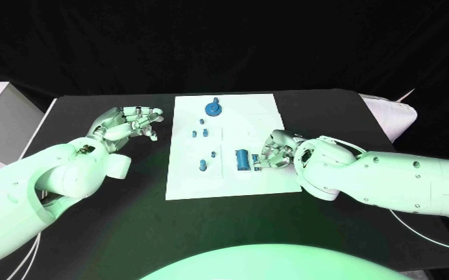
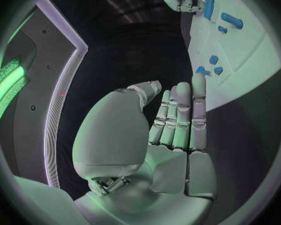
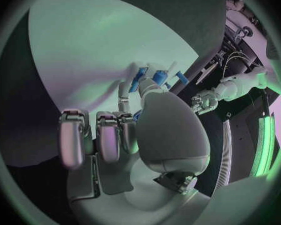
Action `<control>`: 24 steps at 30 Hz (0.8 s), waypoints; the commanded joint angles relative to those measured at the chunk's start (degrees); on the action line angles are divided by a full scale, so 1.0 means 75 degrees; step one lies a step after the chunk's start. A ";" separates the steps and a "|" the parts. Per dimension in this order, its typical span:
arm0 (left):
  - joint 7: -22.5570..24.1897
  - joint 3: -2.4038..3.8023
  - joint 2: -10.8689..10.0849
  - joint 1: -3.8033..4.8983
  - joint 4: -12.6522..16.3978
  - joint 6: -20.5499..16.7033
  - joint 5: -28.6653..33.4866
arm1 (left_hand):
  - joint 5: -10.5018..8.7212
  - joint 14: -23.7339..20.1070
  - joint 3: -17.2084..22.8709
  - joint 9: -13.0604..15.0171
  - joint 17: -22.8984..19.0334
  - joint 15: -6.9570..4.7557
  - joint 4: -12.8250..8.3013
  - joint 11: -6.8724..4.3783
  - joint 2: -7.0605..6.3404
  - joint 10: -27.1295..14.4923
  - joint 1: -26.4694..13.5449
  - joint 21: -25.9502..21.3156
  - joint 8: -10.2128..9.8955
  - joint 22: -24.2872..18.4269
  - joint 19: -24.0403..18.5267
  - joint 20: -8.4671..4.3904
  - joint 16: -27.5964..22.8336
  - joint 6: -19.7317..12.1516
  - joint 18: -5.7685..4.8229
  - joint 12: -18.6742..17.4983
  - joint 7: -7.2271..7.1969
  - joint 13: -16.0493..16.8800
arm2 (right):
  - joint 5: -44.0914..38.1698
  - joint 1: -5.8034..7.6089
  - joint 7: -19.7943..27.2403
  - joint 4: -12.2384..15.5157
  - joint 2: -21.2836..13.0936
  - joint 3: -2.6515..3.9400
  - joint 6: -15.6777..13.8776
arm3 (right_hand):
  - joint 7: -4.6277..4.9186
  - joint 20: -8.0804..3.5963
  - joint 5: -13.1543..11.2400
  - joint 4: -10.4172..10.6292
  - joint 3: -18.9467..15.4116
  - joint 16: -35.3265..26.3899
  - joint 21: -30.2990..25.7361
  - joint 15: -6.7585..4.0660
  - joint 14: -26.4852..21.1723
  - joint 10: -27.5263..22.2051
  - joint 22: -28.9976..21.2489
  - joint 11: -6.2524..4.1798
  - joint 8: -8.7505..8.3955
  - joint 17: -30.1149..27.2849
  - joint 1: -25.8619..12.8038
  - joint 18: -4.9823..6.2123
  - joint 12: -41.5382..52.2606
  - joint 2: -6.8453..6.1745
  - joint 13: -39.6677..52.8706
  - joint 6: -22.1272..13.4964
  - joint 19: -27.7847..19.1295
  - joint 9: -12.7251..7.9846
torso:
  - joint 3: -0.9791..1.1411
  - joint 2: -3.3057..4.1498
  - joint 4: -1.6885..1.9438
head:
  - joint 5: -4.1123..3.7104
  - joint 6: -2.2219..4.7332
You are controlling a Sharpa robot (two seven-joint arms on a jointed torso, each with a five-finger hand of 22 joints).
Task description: Assemble the parts on the task board
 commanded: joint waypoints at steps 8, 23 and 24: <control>0.0013 0.0006 0.0011 -0.0005 0.0012 0.0103 0.0036 | 0.0049 -0.0045 0.0023 0.0009 0.0010 0.0022 0.0051 0.0002 0.0080 -0.0073 0.0003 -0.0045 0.0026 -0.0012 0.0055 0.0007 0.0019 -0.0018 0.0116 0.0046 -0.0008 -0.0009 | -0.0004 -0.0029 0.0064 -0.0048 -0.0005 -0.0018 -0.0260 | -0.0002 -0.0019 0.0102 0.0056 -0.0064 0.0033 -0.0013 -0.0045 0.0811 0.0787 0.1720 -0.0036 0.0019 0.2013 -0.0351 -0.0122 0.0038 0.0112 0.1987 0.0046 0.0641 -0.0047 | 0.0007 -0.0001 0.0001 | 0.0003 0.0024; 0.0226 0.0006 0.0047 -0.0016 -0.0123 0.0116 0.0260 | 0.0038 -0.0058 -0.0011 0.0011 0.0010 0.0029 0.0092 0.0005 0.0020 -0.0087 -0.0037 -0.0069 0.0021 -0.0028 0.0053 0.0013 0.0017 -0.0036 0.0113 0.0057 -0.0009 -0.0012 | 0.1958 0.0063 0.2609 -0.0241 -0.0183 0.0030 -0.2025 | 0.0245 0.0096 0.0449 0.0053 -0.0279 0.0021 -0.0902 0.0118 0.0806 0.0555 0.1404 0.0172 -0.0312 0.1990 -0.0626 0.0047 -0.0559 0.0021 0.1772 -0.0510 0.0448 -0.0193 | -0.0015 -0.0045 -0.0018 | 0.0037 0.0158; 0.0269 0.0006 0.0062 -0.0016 -0.0156 0.0121 0.0308 | 0.0033 -0.0069 -0.0027 0.0012 0.0009 0.0032 0.0104 0.0005 -0.0006 -0.0090 -0.0050 -0.0081 0.0021 -0.0035 0.0047 0.0016 0.0013 -0.0040 0.0112 0.0062 -0.0011 -0.0013 | 0.2170 0.0082 0.2893 -0.0337 -0.0166 0.0037 -0.2118 | 0.0261 0.0111 0.0484 0.0051 -0.0283 0.0003 -0.1008 0.0131 0.0797 0.0525 0.1365 0.0187 -0.0333 0.1956 -0.0621 0.0066 -0.0627 0.0029 0.1748 -0.0543 0.0423 -0.0198 | -0.0017 -0.0052 -0.0016 | 0.0040 0.0186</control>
